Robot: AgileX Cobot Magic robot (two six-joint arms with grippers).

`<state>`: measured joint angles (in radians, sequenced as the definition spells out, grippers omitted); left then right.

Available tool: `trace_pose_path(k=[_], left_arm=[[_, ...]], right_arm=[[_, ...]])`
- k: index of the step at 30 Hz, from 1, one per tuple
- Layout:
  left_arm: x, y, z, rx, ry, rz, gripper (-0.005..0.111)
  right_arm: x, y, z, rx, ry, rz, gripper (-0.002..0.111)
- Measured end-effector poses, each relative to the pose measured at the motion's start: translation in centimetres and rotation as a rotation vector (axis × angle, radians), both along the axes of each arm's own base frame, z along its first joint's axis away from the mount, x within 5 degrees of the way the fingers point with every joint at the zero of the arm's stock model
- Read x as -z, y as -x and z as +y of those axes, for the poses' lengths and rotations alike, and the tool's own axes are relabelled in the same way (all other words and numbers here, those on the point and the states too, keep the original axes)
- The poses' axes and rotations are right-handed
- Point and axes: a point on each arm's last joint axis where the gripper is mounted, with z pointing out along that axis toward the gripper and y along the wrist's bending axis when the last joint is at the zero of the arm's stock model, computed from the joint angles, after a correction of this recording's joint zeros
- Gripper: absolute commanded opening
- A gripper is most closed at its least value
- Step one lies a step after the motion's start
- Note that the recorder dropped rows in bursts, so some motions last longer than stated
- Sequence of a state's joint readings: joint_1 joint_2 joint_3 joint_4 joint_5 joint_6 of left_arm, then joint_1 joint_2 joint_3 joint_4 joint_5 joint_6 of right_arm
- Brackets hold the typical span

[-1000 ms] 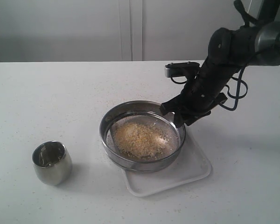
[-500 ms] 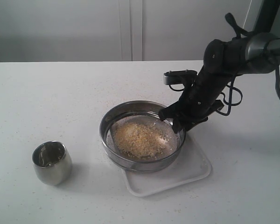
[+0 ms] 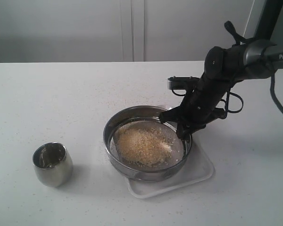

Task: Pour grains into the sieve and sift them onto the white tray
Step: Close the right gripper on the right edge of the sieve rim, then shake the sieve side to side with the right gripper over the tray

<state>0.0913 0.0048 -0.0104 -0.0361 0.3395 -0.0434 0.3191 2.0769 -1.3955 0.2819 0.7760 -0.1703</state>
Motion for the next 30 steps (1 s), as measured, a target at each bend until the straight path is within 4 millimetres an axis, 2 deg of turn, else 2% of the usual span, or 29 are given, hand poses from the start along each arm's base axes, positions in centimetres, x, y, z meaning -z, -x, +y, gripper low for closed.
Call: trace_pose_path(k=[5,9,14,19,23,30], left_arm=[[0.0,0.0,0.0,0.0,0.0,0.0,0.0],[0.0,0.0,0.0,0.0,0.0,0.0,0.0],[0.0,0.0,0.0,0.0,0.0,0.0,0.0],[0.0,0.0,0.0,0.0,0.0,0.0,0.0],[0.0,0.0,0.0,0.0,0.0,0.0,0.0],[0.0,0.0,0.0,0.0,0.0,0.0,0.0]], right_arm=[[0.0,0.0,0.0,0.054,-0.005,0.021,0.002],[-0.7,0.1,-0.1,0.087,-0.01,0.015,0.002],[-2.6,-0.3,-0.2,0.087,-0.006,-0.04,0.002],[-4.7,-1.2,-1.2,0.121,-0.027,-0.096,0.002],[-4.8,-1.6,-2.3,0.147,-0.024,-0.097,0.002],[-4.7,-1.1,-2.4,0.118,-0.004,-0.049,0.002]])
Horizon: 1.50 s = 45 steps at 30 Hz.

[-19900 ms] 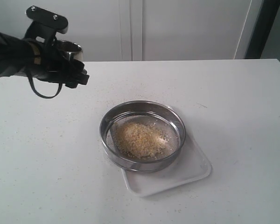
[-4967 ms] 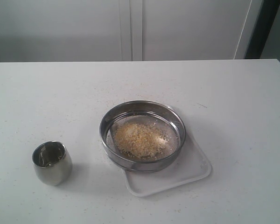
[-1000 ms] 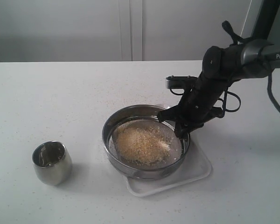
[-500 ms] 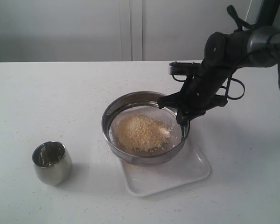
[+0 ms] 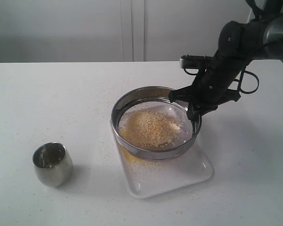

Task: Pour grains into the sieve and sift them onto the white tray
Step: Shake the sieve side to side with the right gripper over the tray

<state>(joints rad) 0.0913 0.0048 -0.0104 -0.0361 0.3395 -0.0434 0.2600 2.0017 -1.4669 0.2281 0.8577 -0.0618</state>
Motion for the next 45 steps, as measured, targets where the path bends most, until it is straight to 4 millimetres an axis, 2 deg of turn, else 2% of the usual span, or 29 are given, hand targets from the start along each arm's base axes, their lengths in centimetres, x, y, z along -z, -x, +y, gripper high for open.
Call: trace_pose_path(k=[4,9,14,19,24,29,33,38,42,45], left_arm=[[0.0,0.0,0.0,0.0,0.0,0.0,0.0],[0.0,0.0,0.0,0.0,0.0,0.0,0.0],[0.0,0.0,0.0,0.0,0.0,0.0,0.0],[0.0,0.0,0.0,0.0,0.002,0.0,0.0],[0.0,0.0,0.0,0.0,0.002,0.0,0.0],[0.0,0.0,0.0,0.0,0.002,0.0,0.0],[0.0,0.0,0.0,0.0,0.002,-0.002,0.0],[0.0,0.0,0.0,0.0,0.002,-0.002,0.0],[0.0,0.0,0.0,0.0,0.004,-0.002,0.0],[0.0,0.0,0.0,0.0,0.004,-0.002,0.0]], right_arm=[[0.0,-0.1,-0.2,0.027,-0.026,0.009,0.002],[0.5,0.4,-0.1,-0.085,-0.005,0.054,0.002],[0.9,-0.2,-1.3,0.03,-0.024,0.067,0.002],[0.9,0.7,-0.3,-0.108,-0.035,0.109,0.002],[1.2,-0.2,-1.1,0.021,-0.047,0.069,0.002],[1.2,0.0,-1.1,-0.063,-0.013,0.068,0.002],[1.1,-0.5,-1.2,0.024,-0.035,0.039,0.002],[1.2,0.1,-0.9,-0.071,-0.013,0.083,0.002],[1.1,-0.4,-0.6,-0.023,-0.03,0.027,0.002],[1.1,0.1,-0.7,-0.044,-0.026,0.088,0.002]])
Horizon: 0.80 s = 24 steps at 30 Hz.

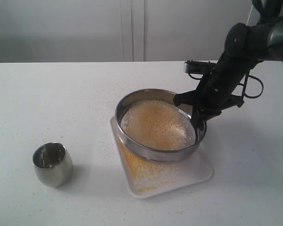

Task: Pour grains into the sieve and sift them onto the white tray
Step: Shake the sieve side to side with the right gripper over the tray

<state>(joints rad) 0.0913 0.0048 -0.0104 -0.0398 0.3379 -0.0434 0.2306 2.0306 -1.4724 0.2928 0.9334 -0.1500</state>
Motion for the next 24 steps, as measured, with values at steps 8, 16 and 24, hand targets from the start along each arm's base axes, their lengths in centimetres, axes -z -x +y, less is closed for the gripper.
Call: trace_pose_path(k=[8,16,24], left_arm=[[0.0,0.0,0.0,0.0,0.0,0.0,0.0],[0.0,0.0,0.0,0.0,0.0,0.0,0.0],[0.0,0.0,0.0,0.0,0.0,0.0,0.0]], right_arm=[[0.0,-0.5,0.0,0.001,0.005,-0.058,0.002],[-0.3,0.3,0.1,-0.047,0.035,-0.008,0.002],[-0.3,0.3,0.7,-0.033,0.126,-0.047,0.002]])
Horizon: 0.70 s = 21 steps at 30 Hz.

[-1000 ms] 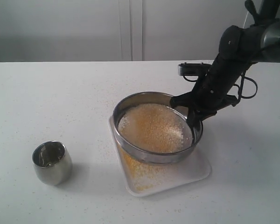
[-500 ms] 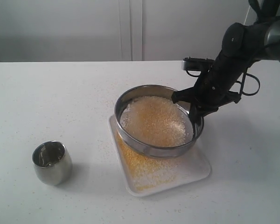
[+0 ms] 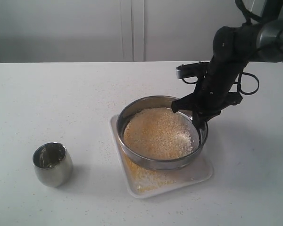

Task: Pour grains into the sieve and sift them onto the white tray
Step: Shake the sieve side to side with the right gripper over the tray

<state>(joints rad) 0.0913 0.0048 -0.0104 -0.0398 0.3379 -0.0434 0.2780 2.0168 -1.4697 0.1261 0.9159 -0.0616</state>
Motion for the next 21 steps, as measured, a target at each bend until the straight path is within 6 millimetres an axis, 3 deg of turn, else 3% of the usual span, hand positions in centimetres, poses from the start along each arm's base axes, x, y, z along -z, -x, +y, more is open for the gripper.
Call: trace_pose_path(k=[2,4,7,10,13,18,21], left_arm=[[0.0,0.0,0.0,0.0,0.0,0.0,0.0],[0.0,0.0,0.0,0.0,0.0,0.0,0.0],[0.0,0.0,0.0,0.0,0.0,0.0,0.0],[0.0,0.0,0.0,0.0,0.0,0.0,0.0],[0.0,0.0,0.0,0.0,0.0,0.0,0.0],[0.0,0.0,0.0,0.0,0.0,0.0,0.0],[0.0,0.0,0.0,0.0,0.0,0.0,0.0]], right_arm=[[0.07,-0.29,0.06,0.096,-0.023,-0.017,0.002],[0.0,-0.12,0.35,-0.006,-0.005,-0.019,0.002],[0.24,-0.23,0.45,0.08,-0.01,-0.022,0.002],[0.22,0.0,0.44,-0.028,-0.015,-0.003,0.002],[0.59,-0.28,0.42,0.072,-0.042,-0.014,0.0],[0.33,-0.02,0.73,-0.03,-0.053,-0.013,0.0],[0.28,-0.34,0.44,0.056,-0.035,-0.041,0.0]])
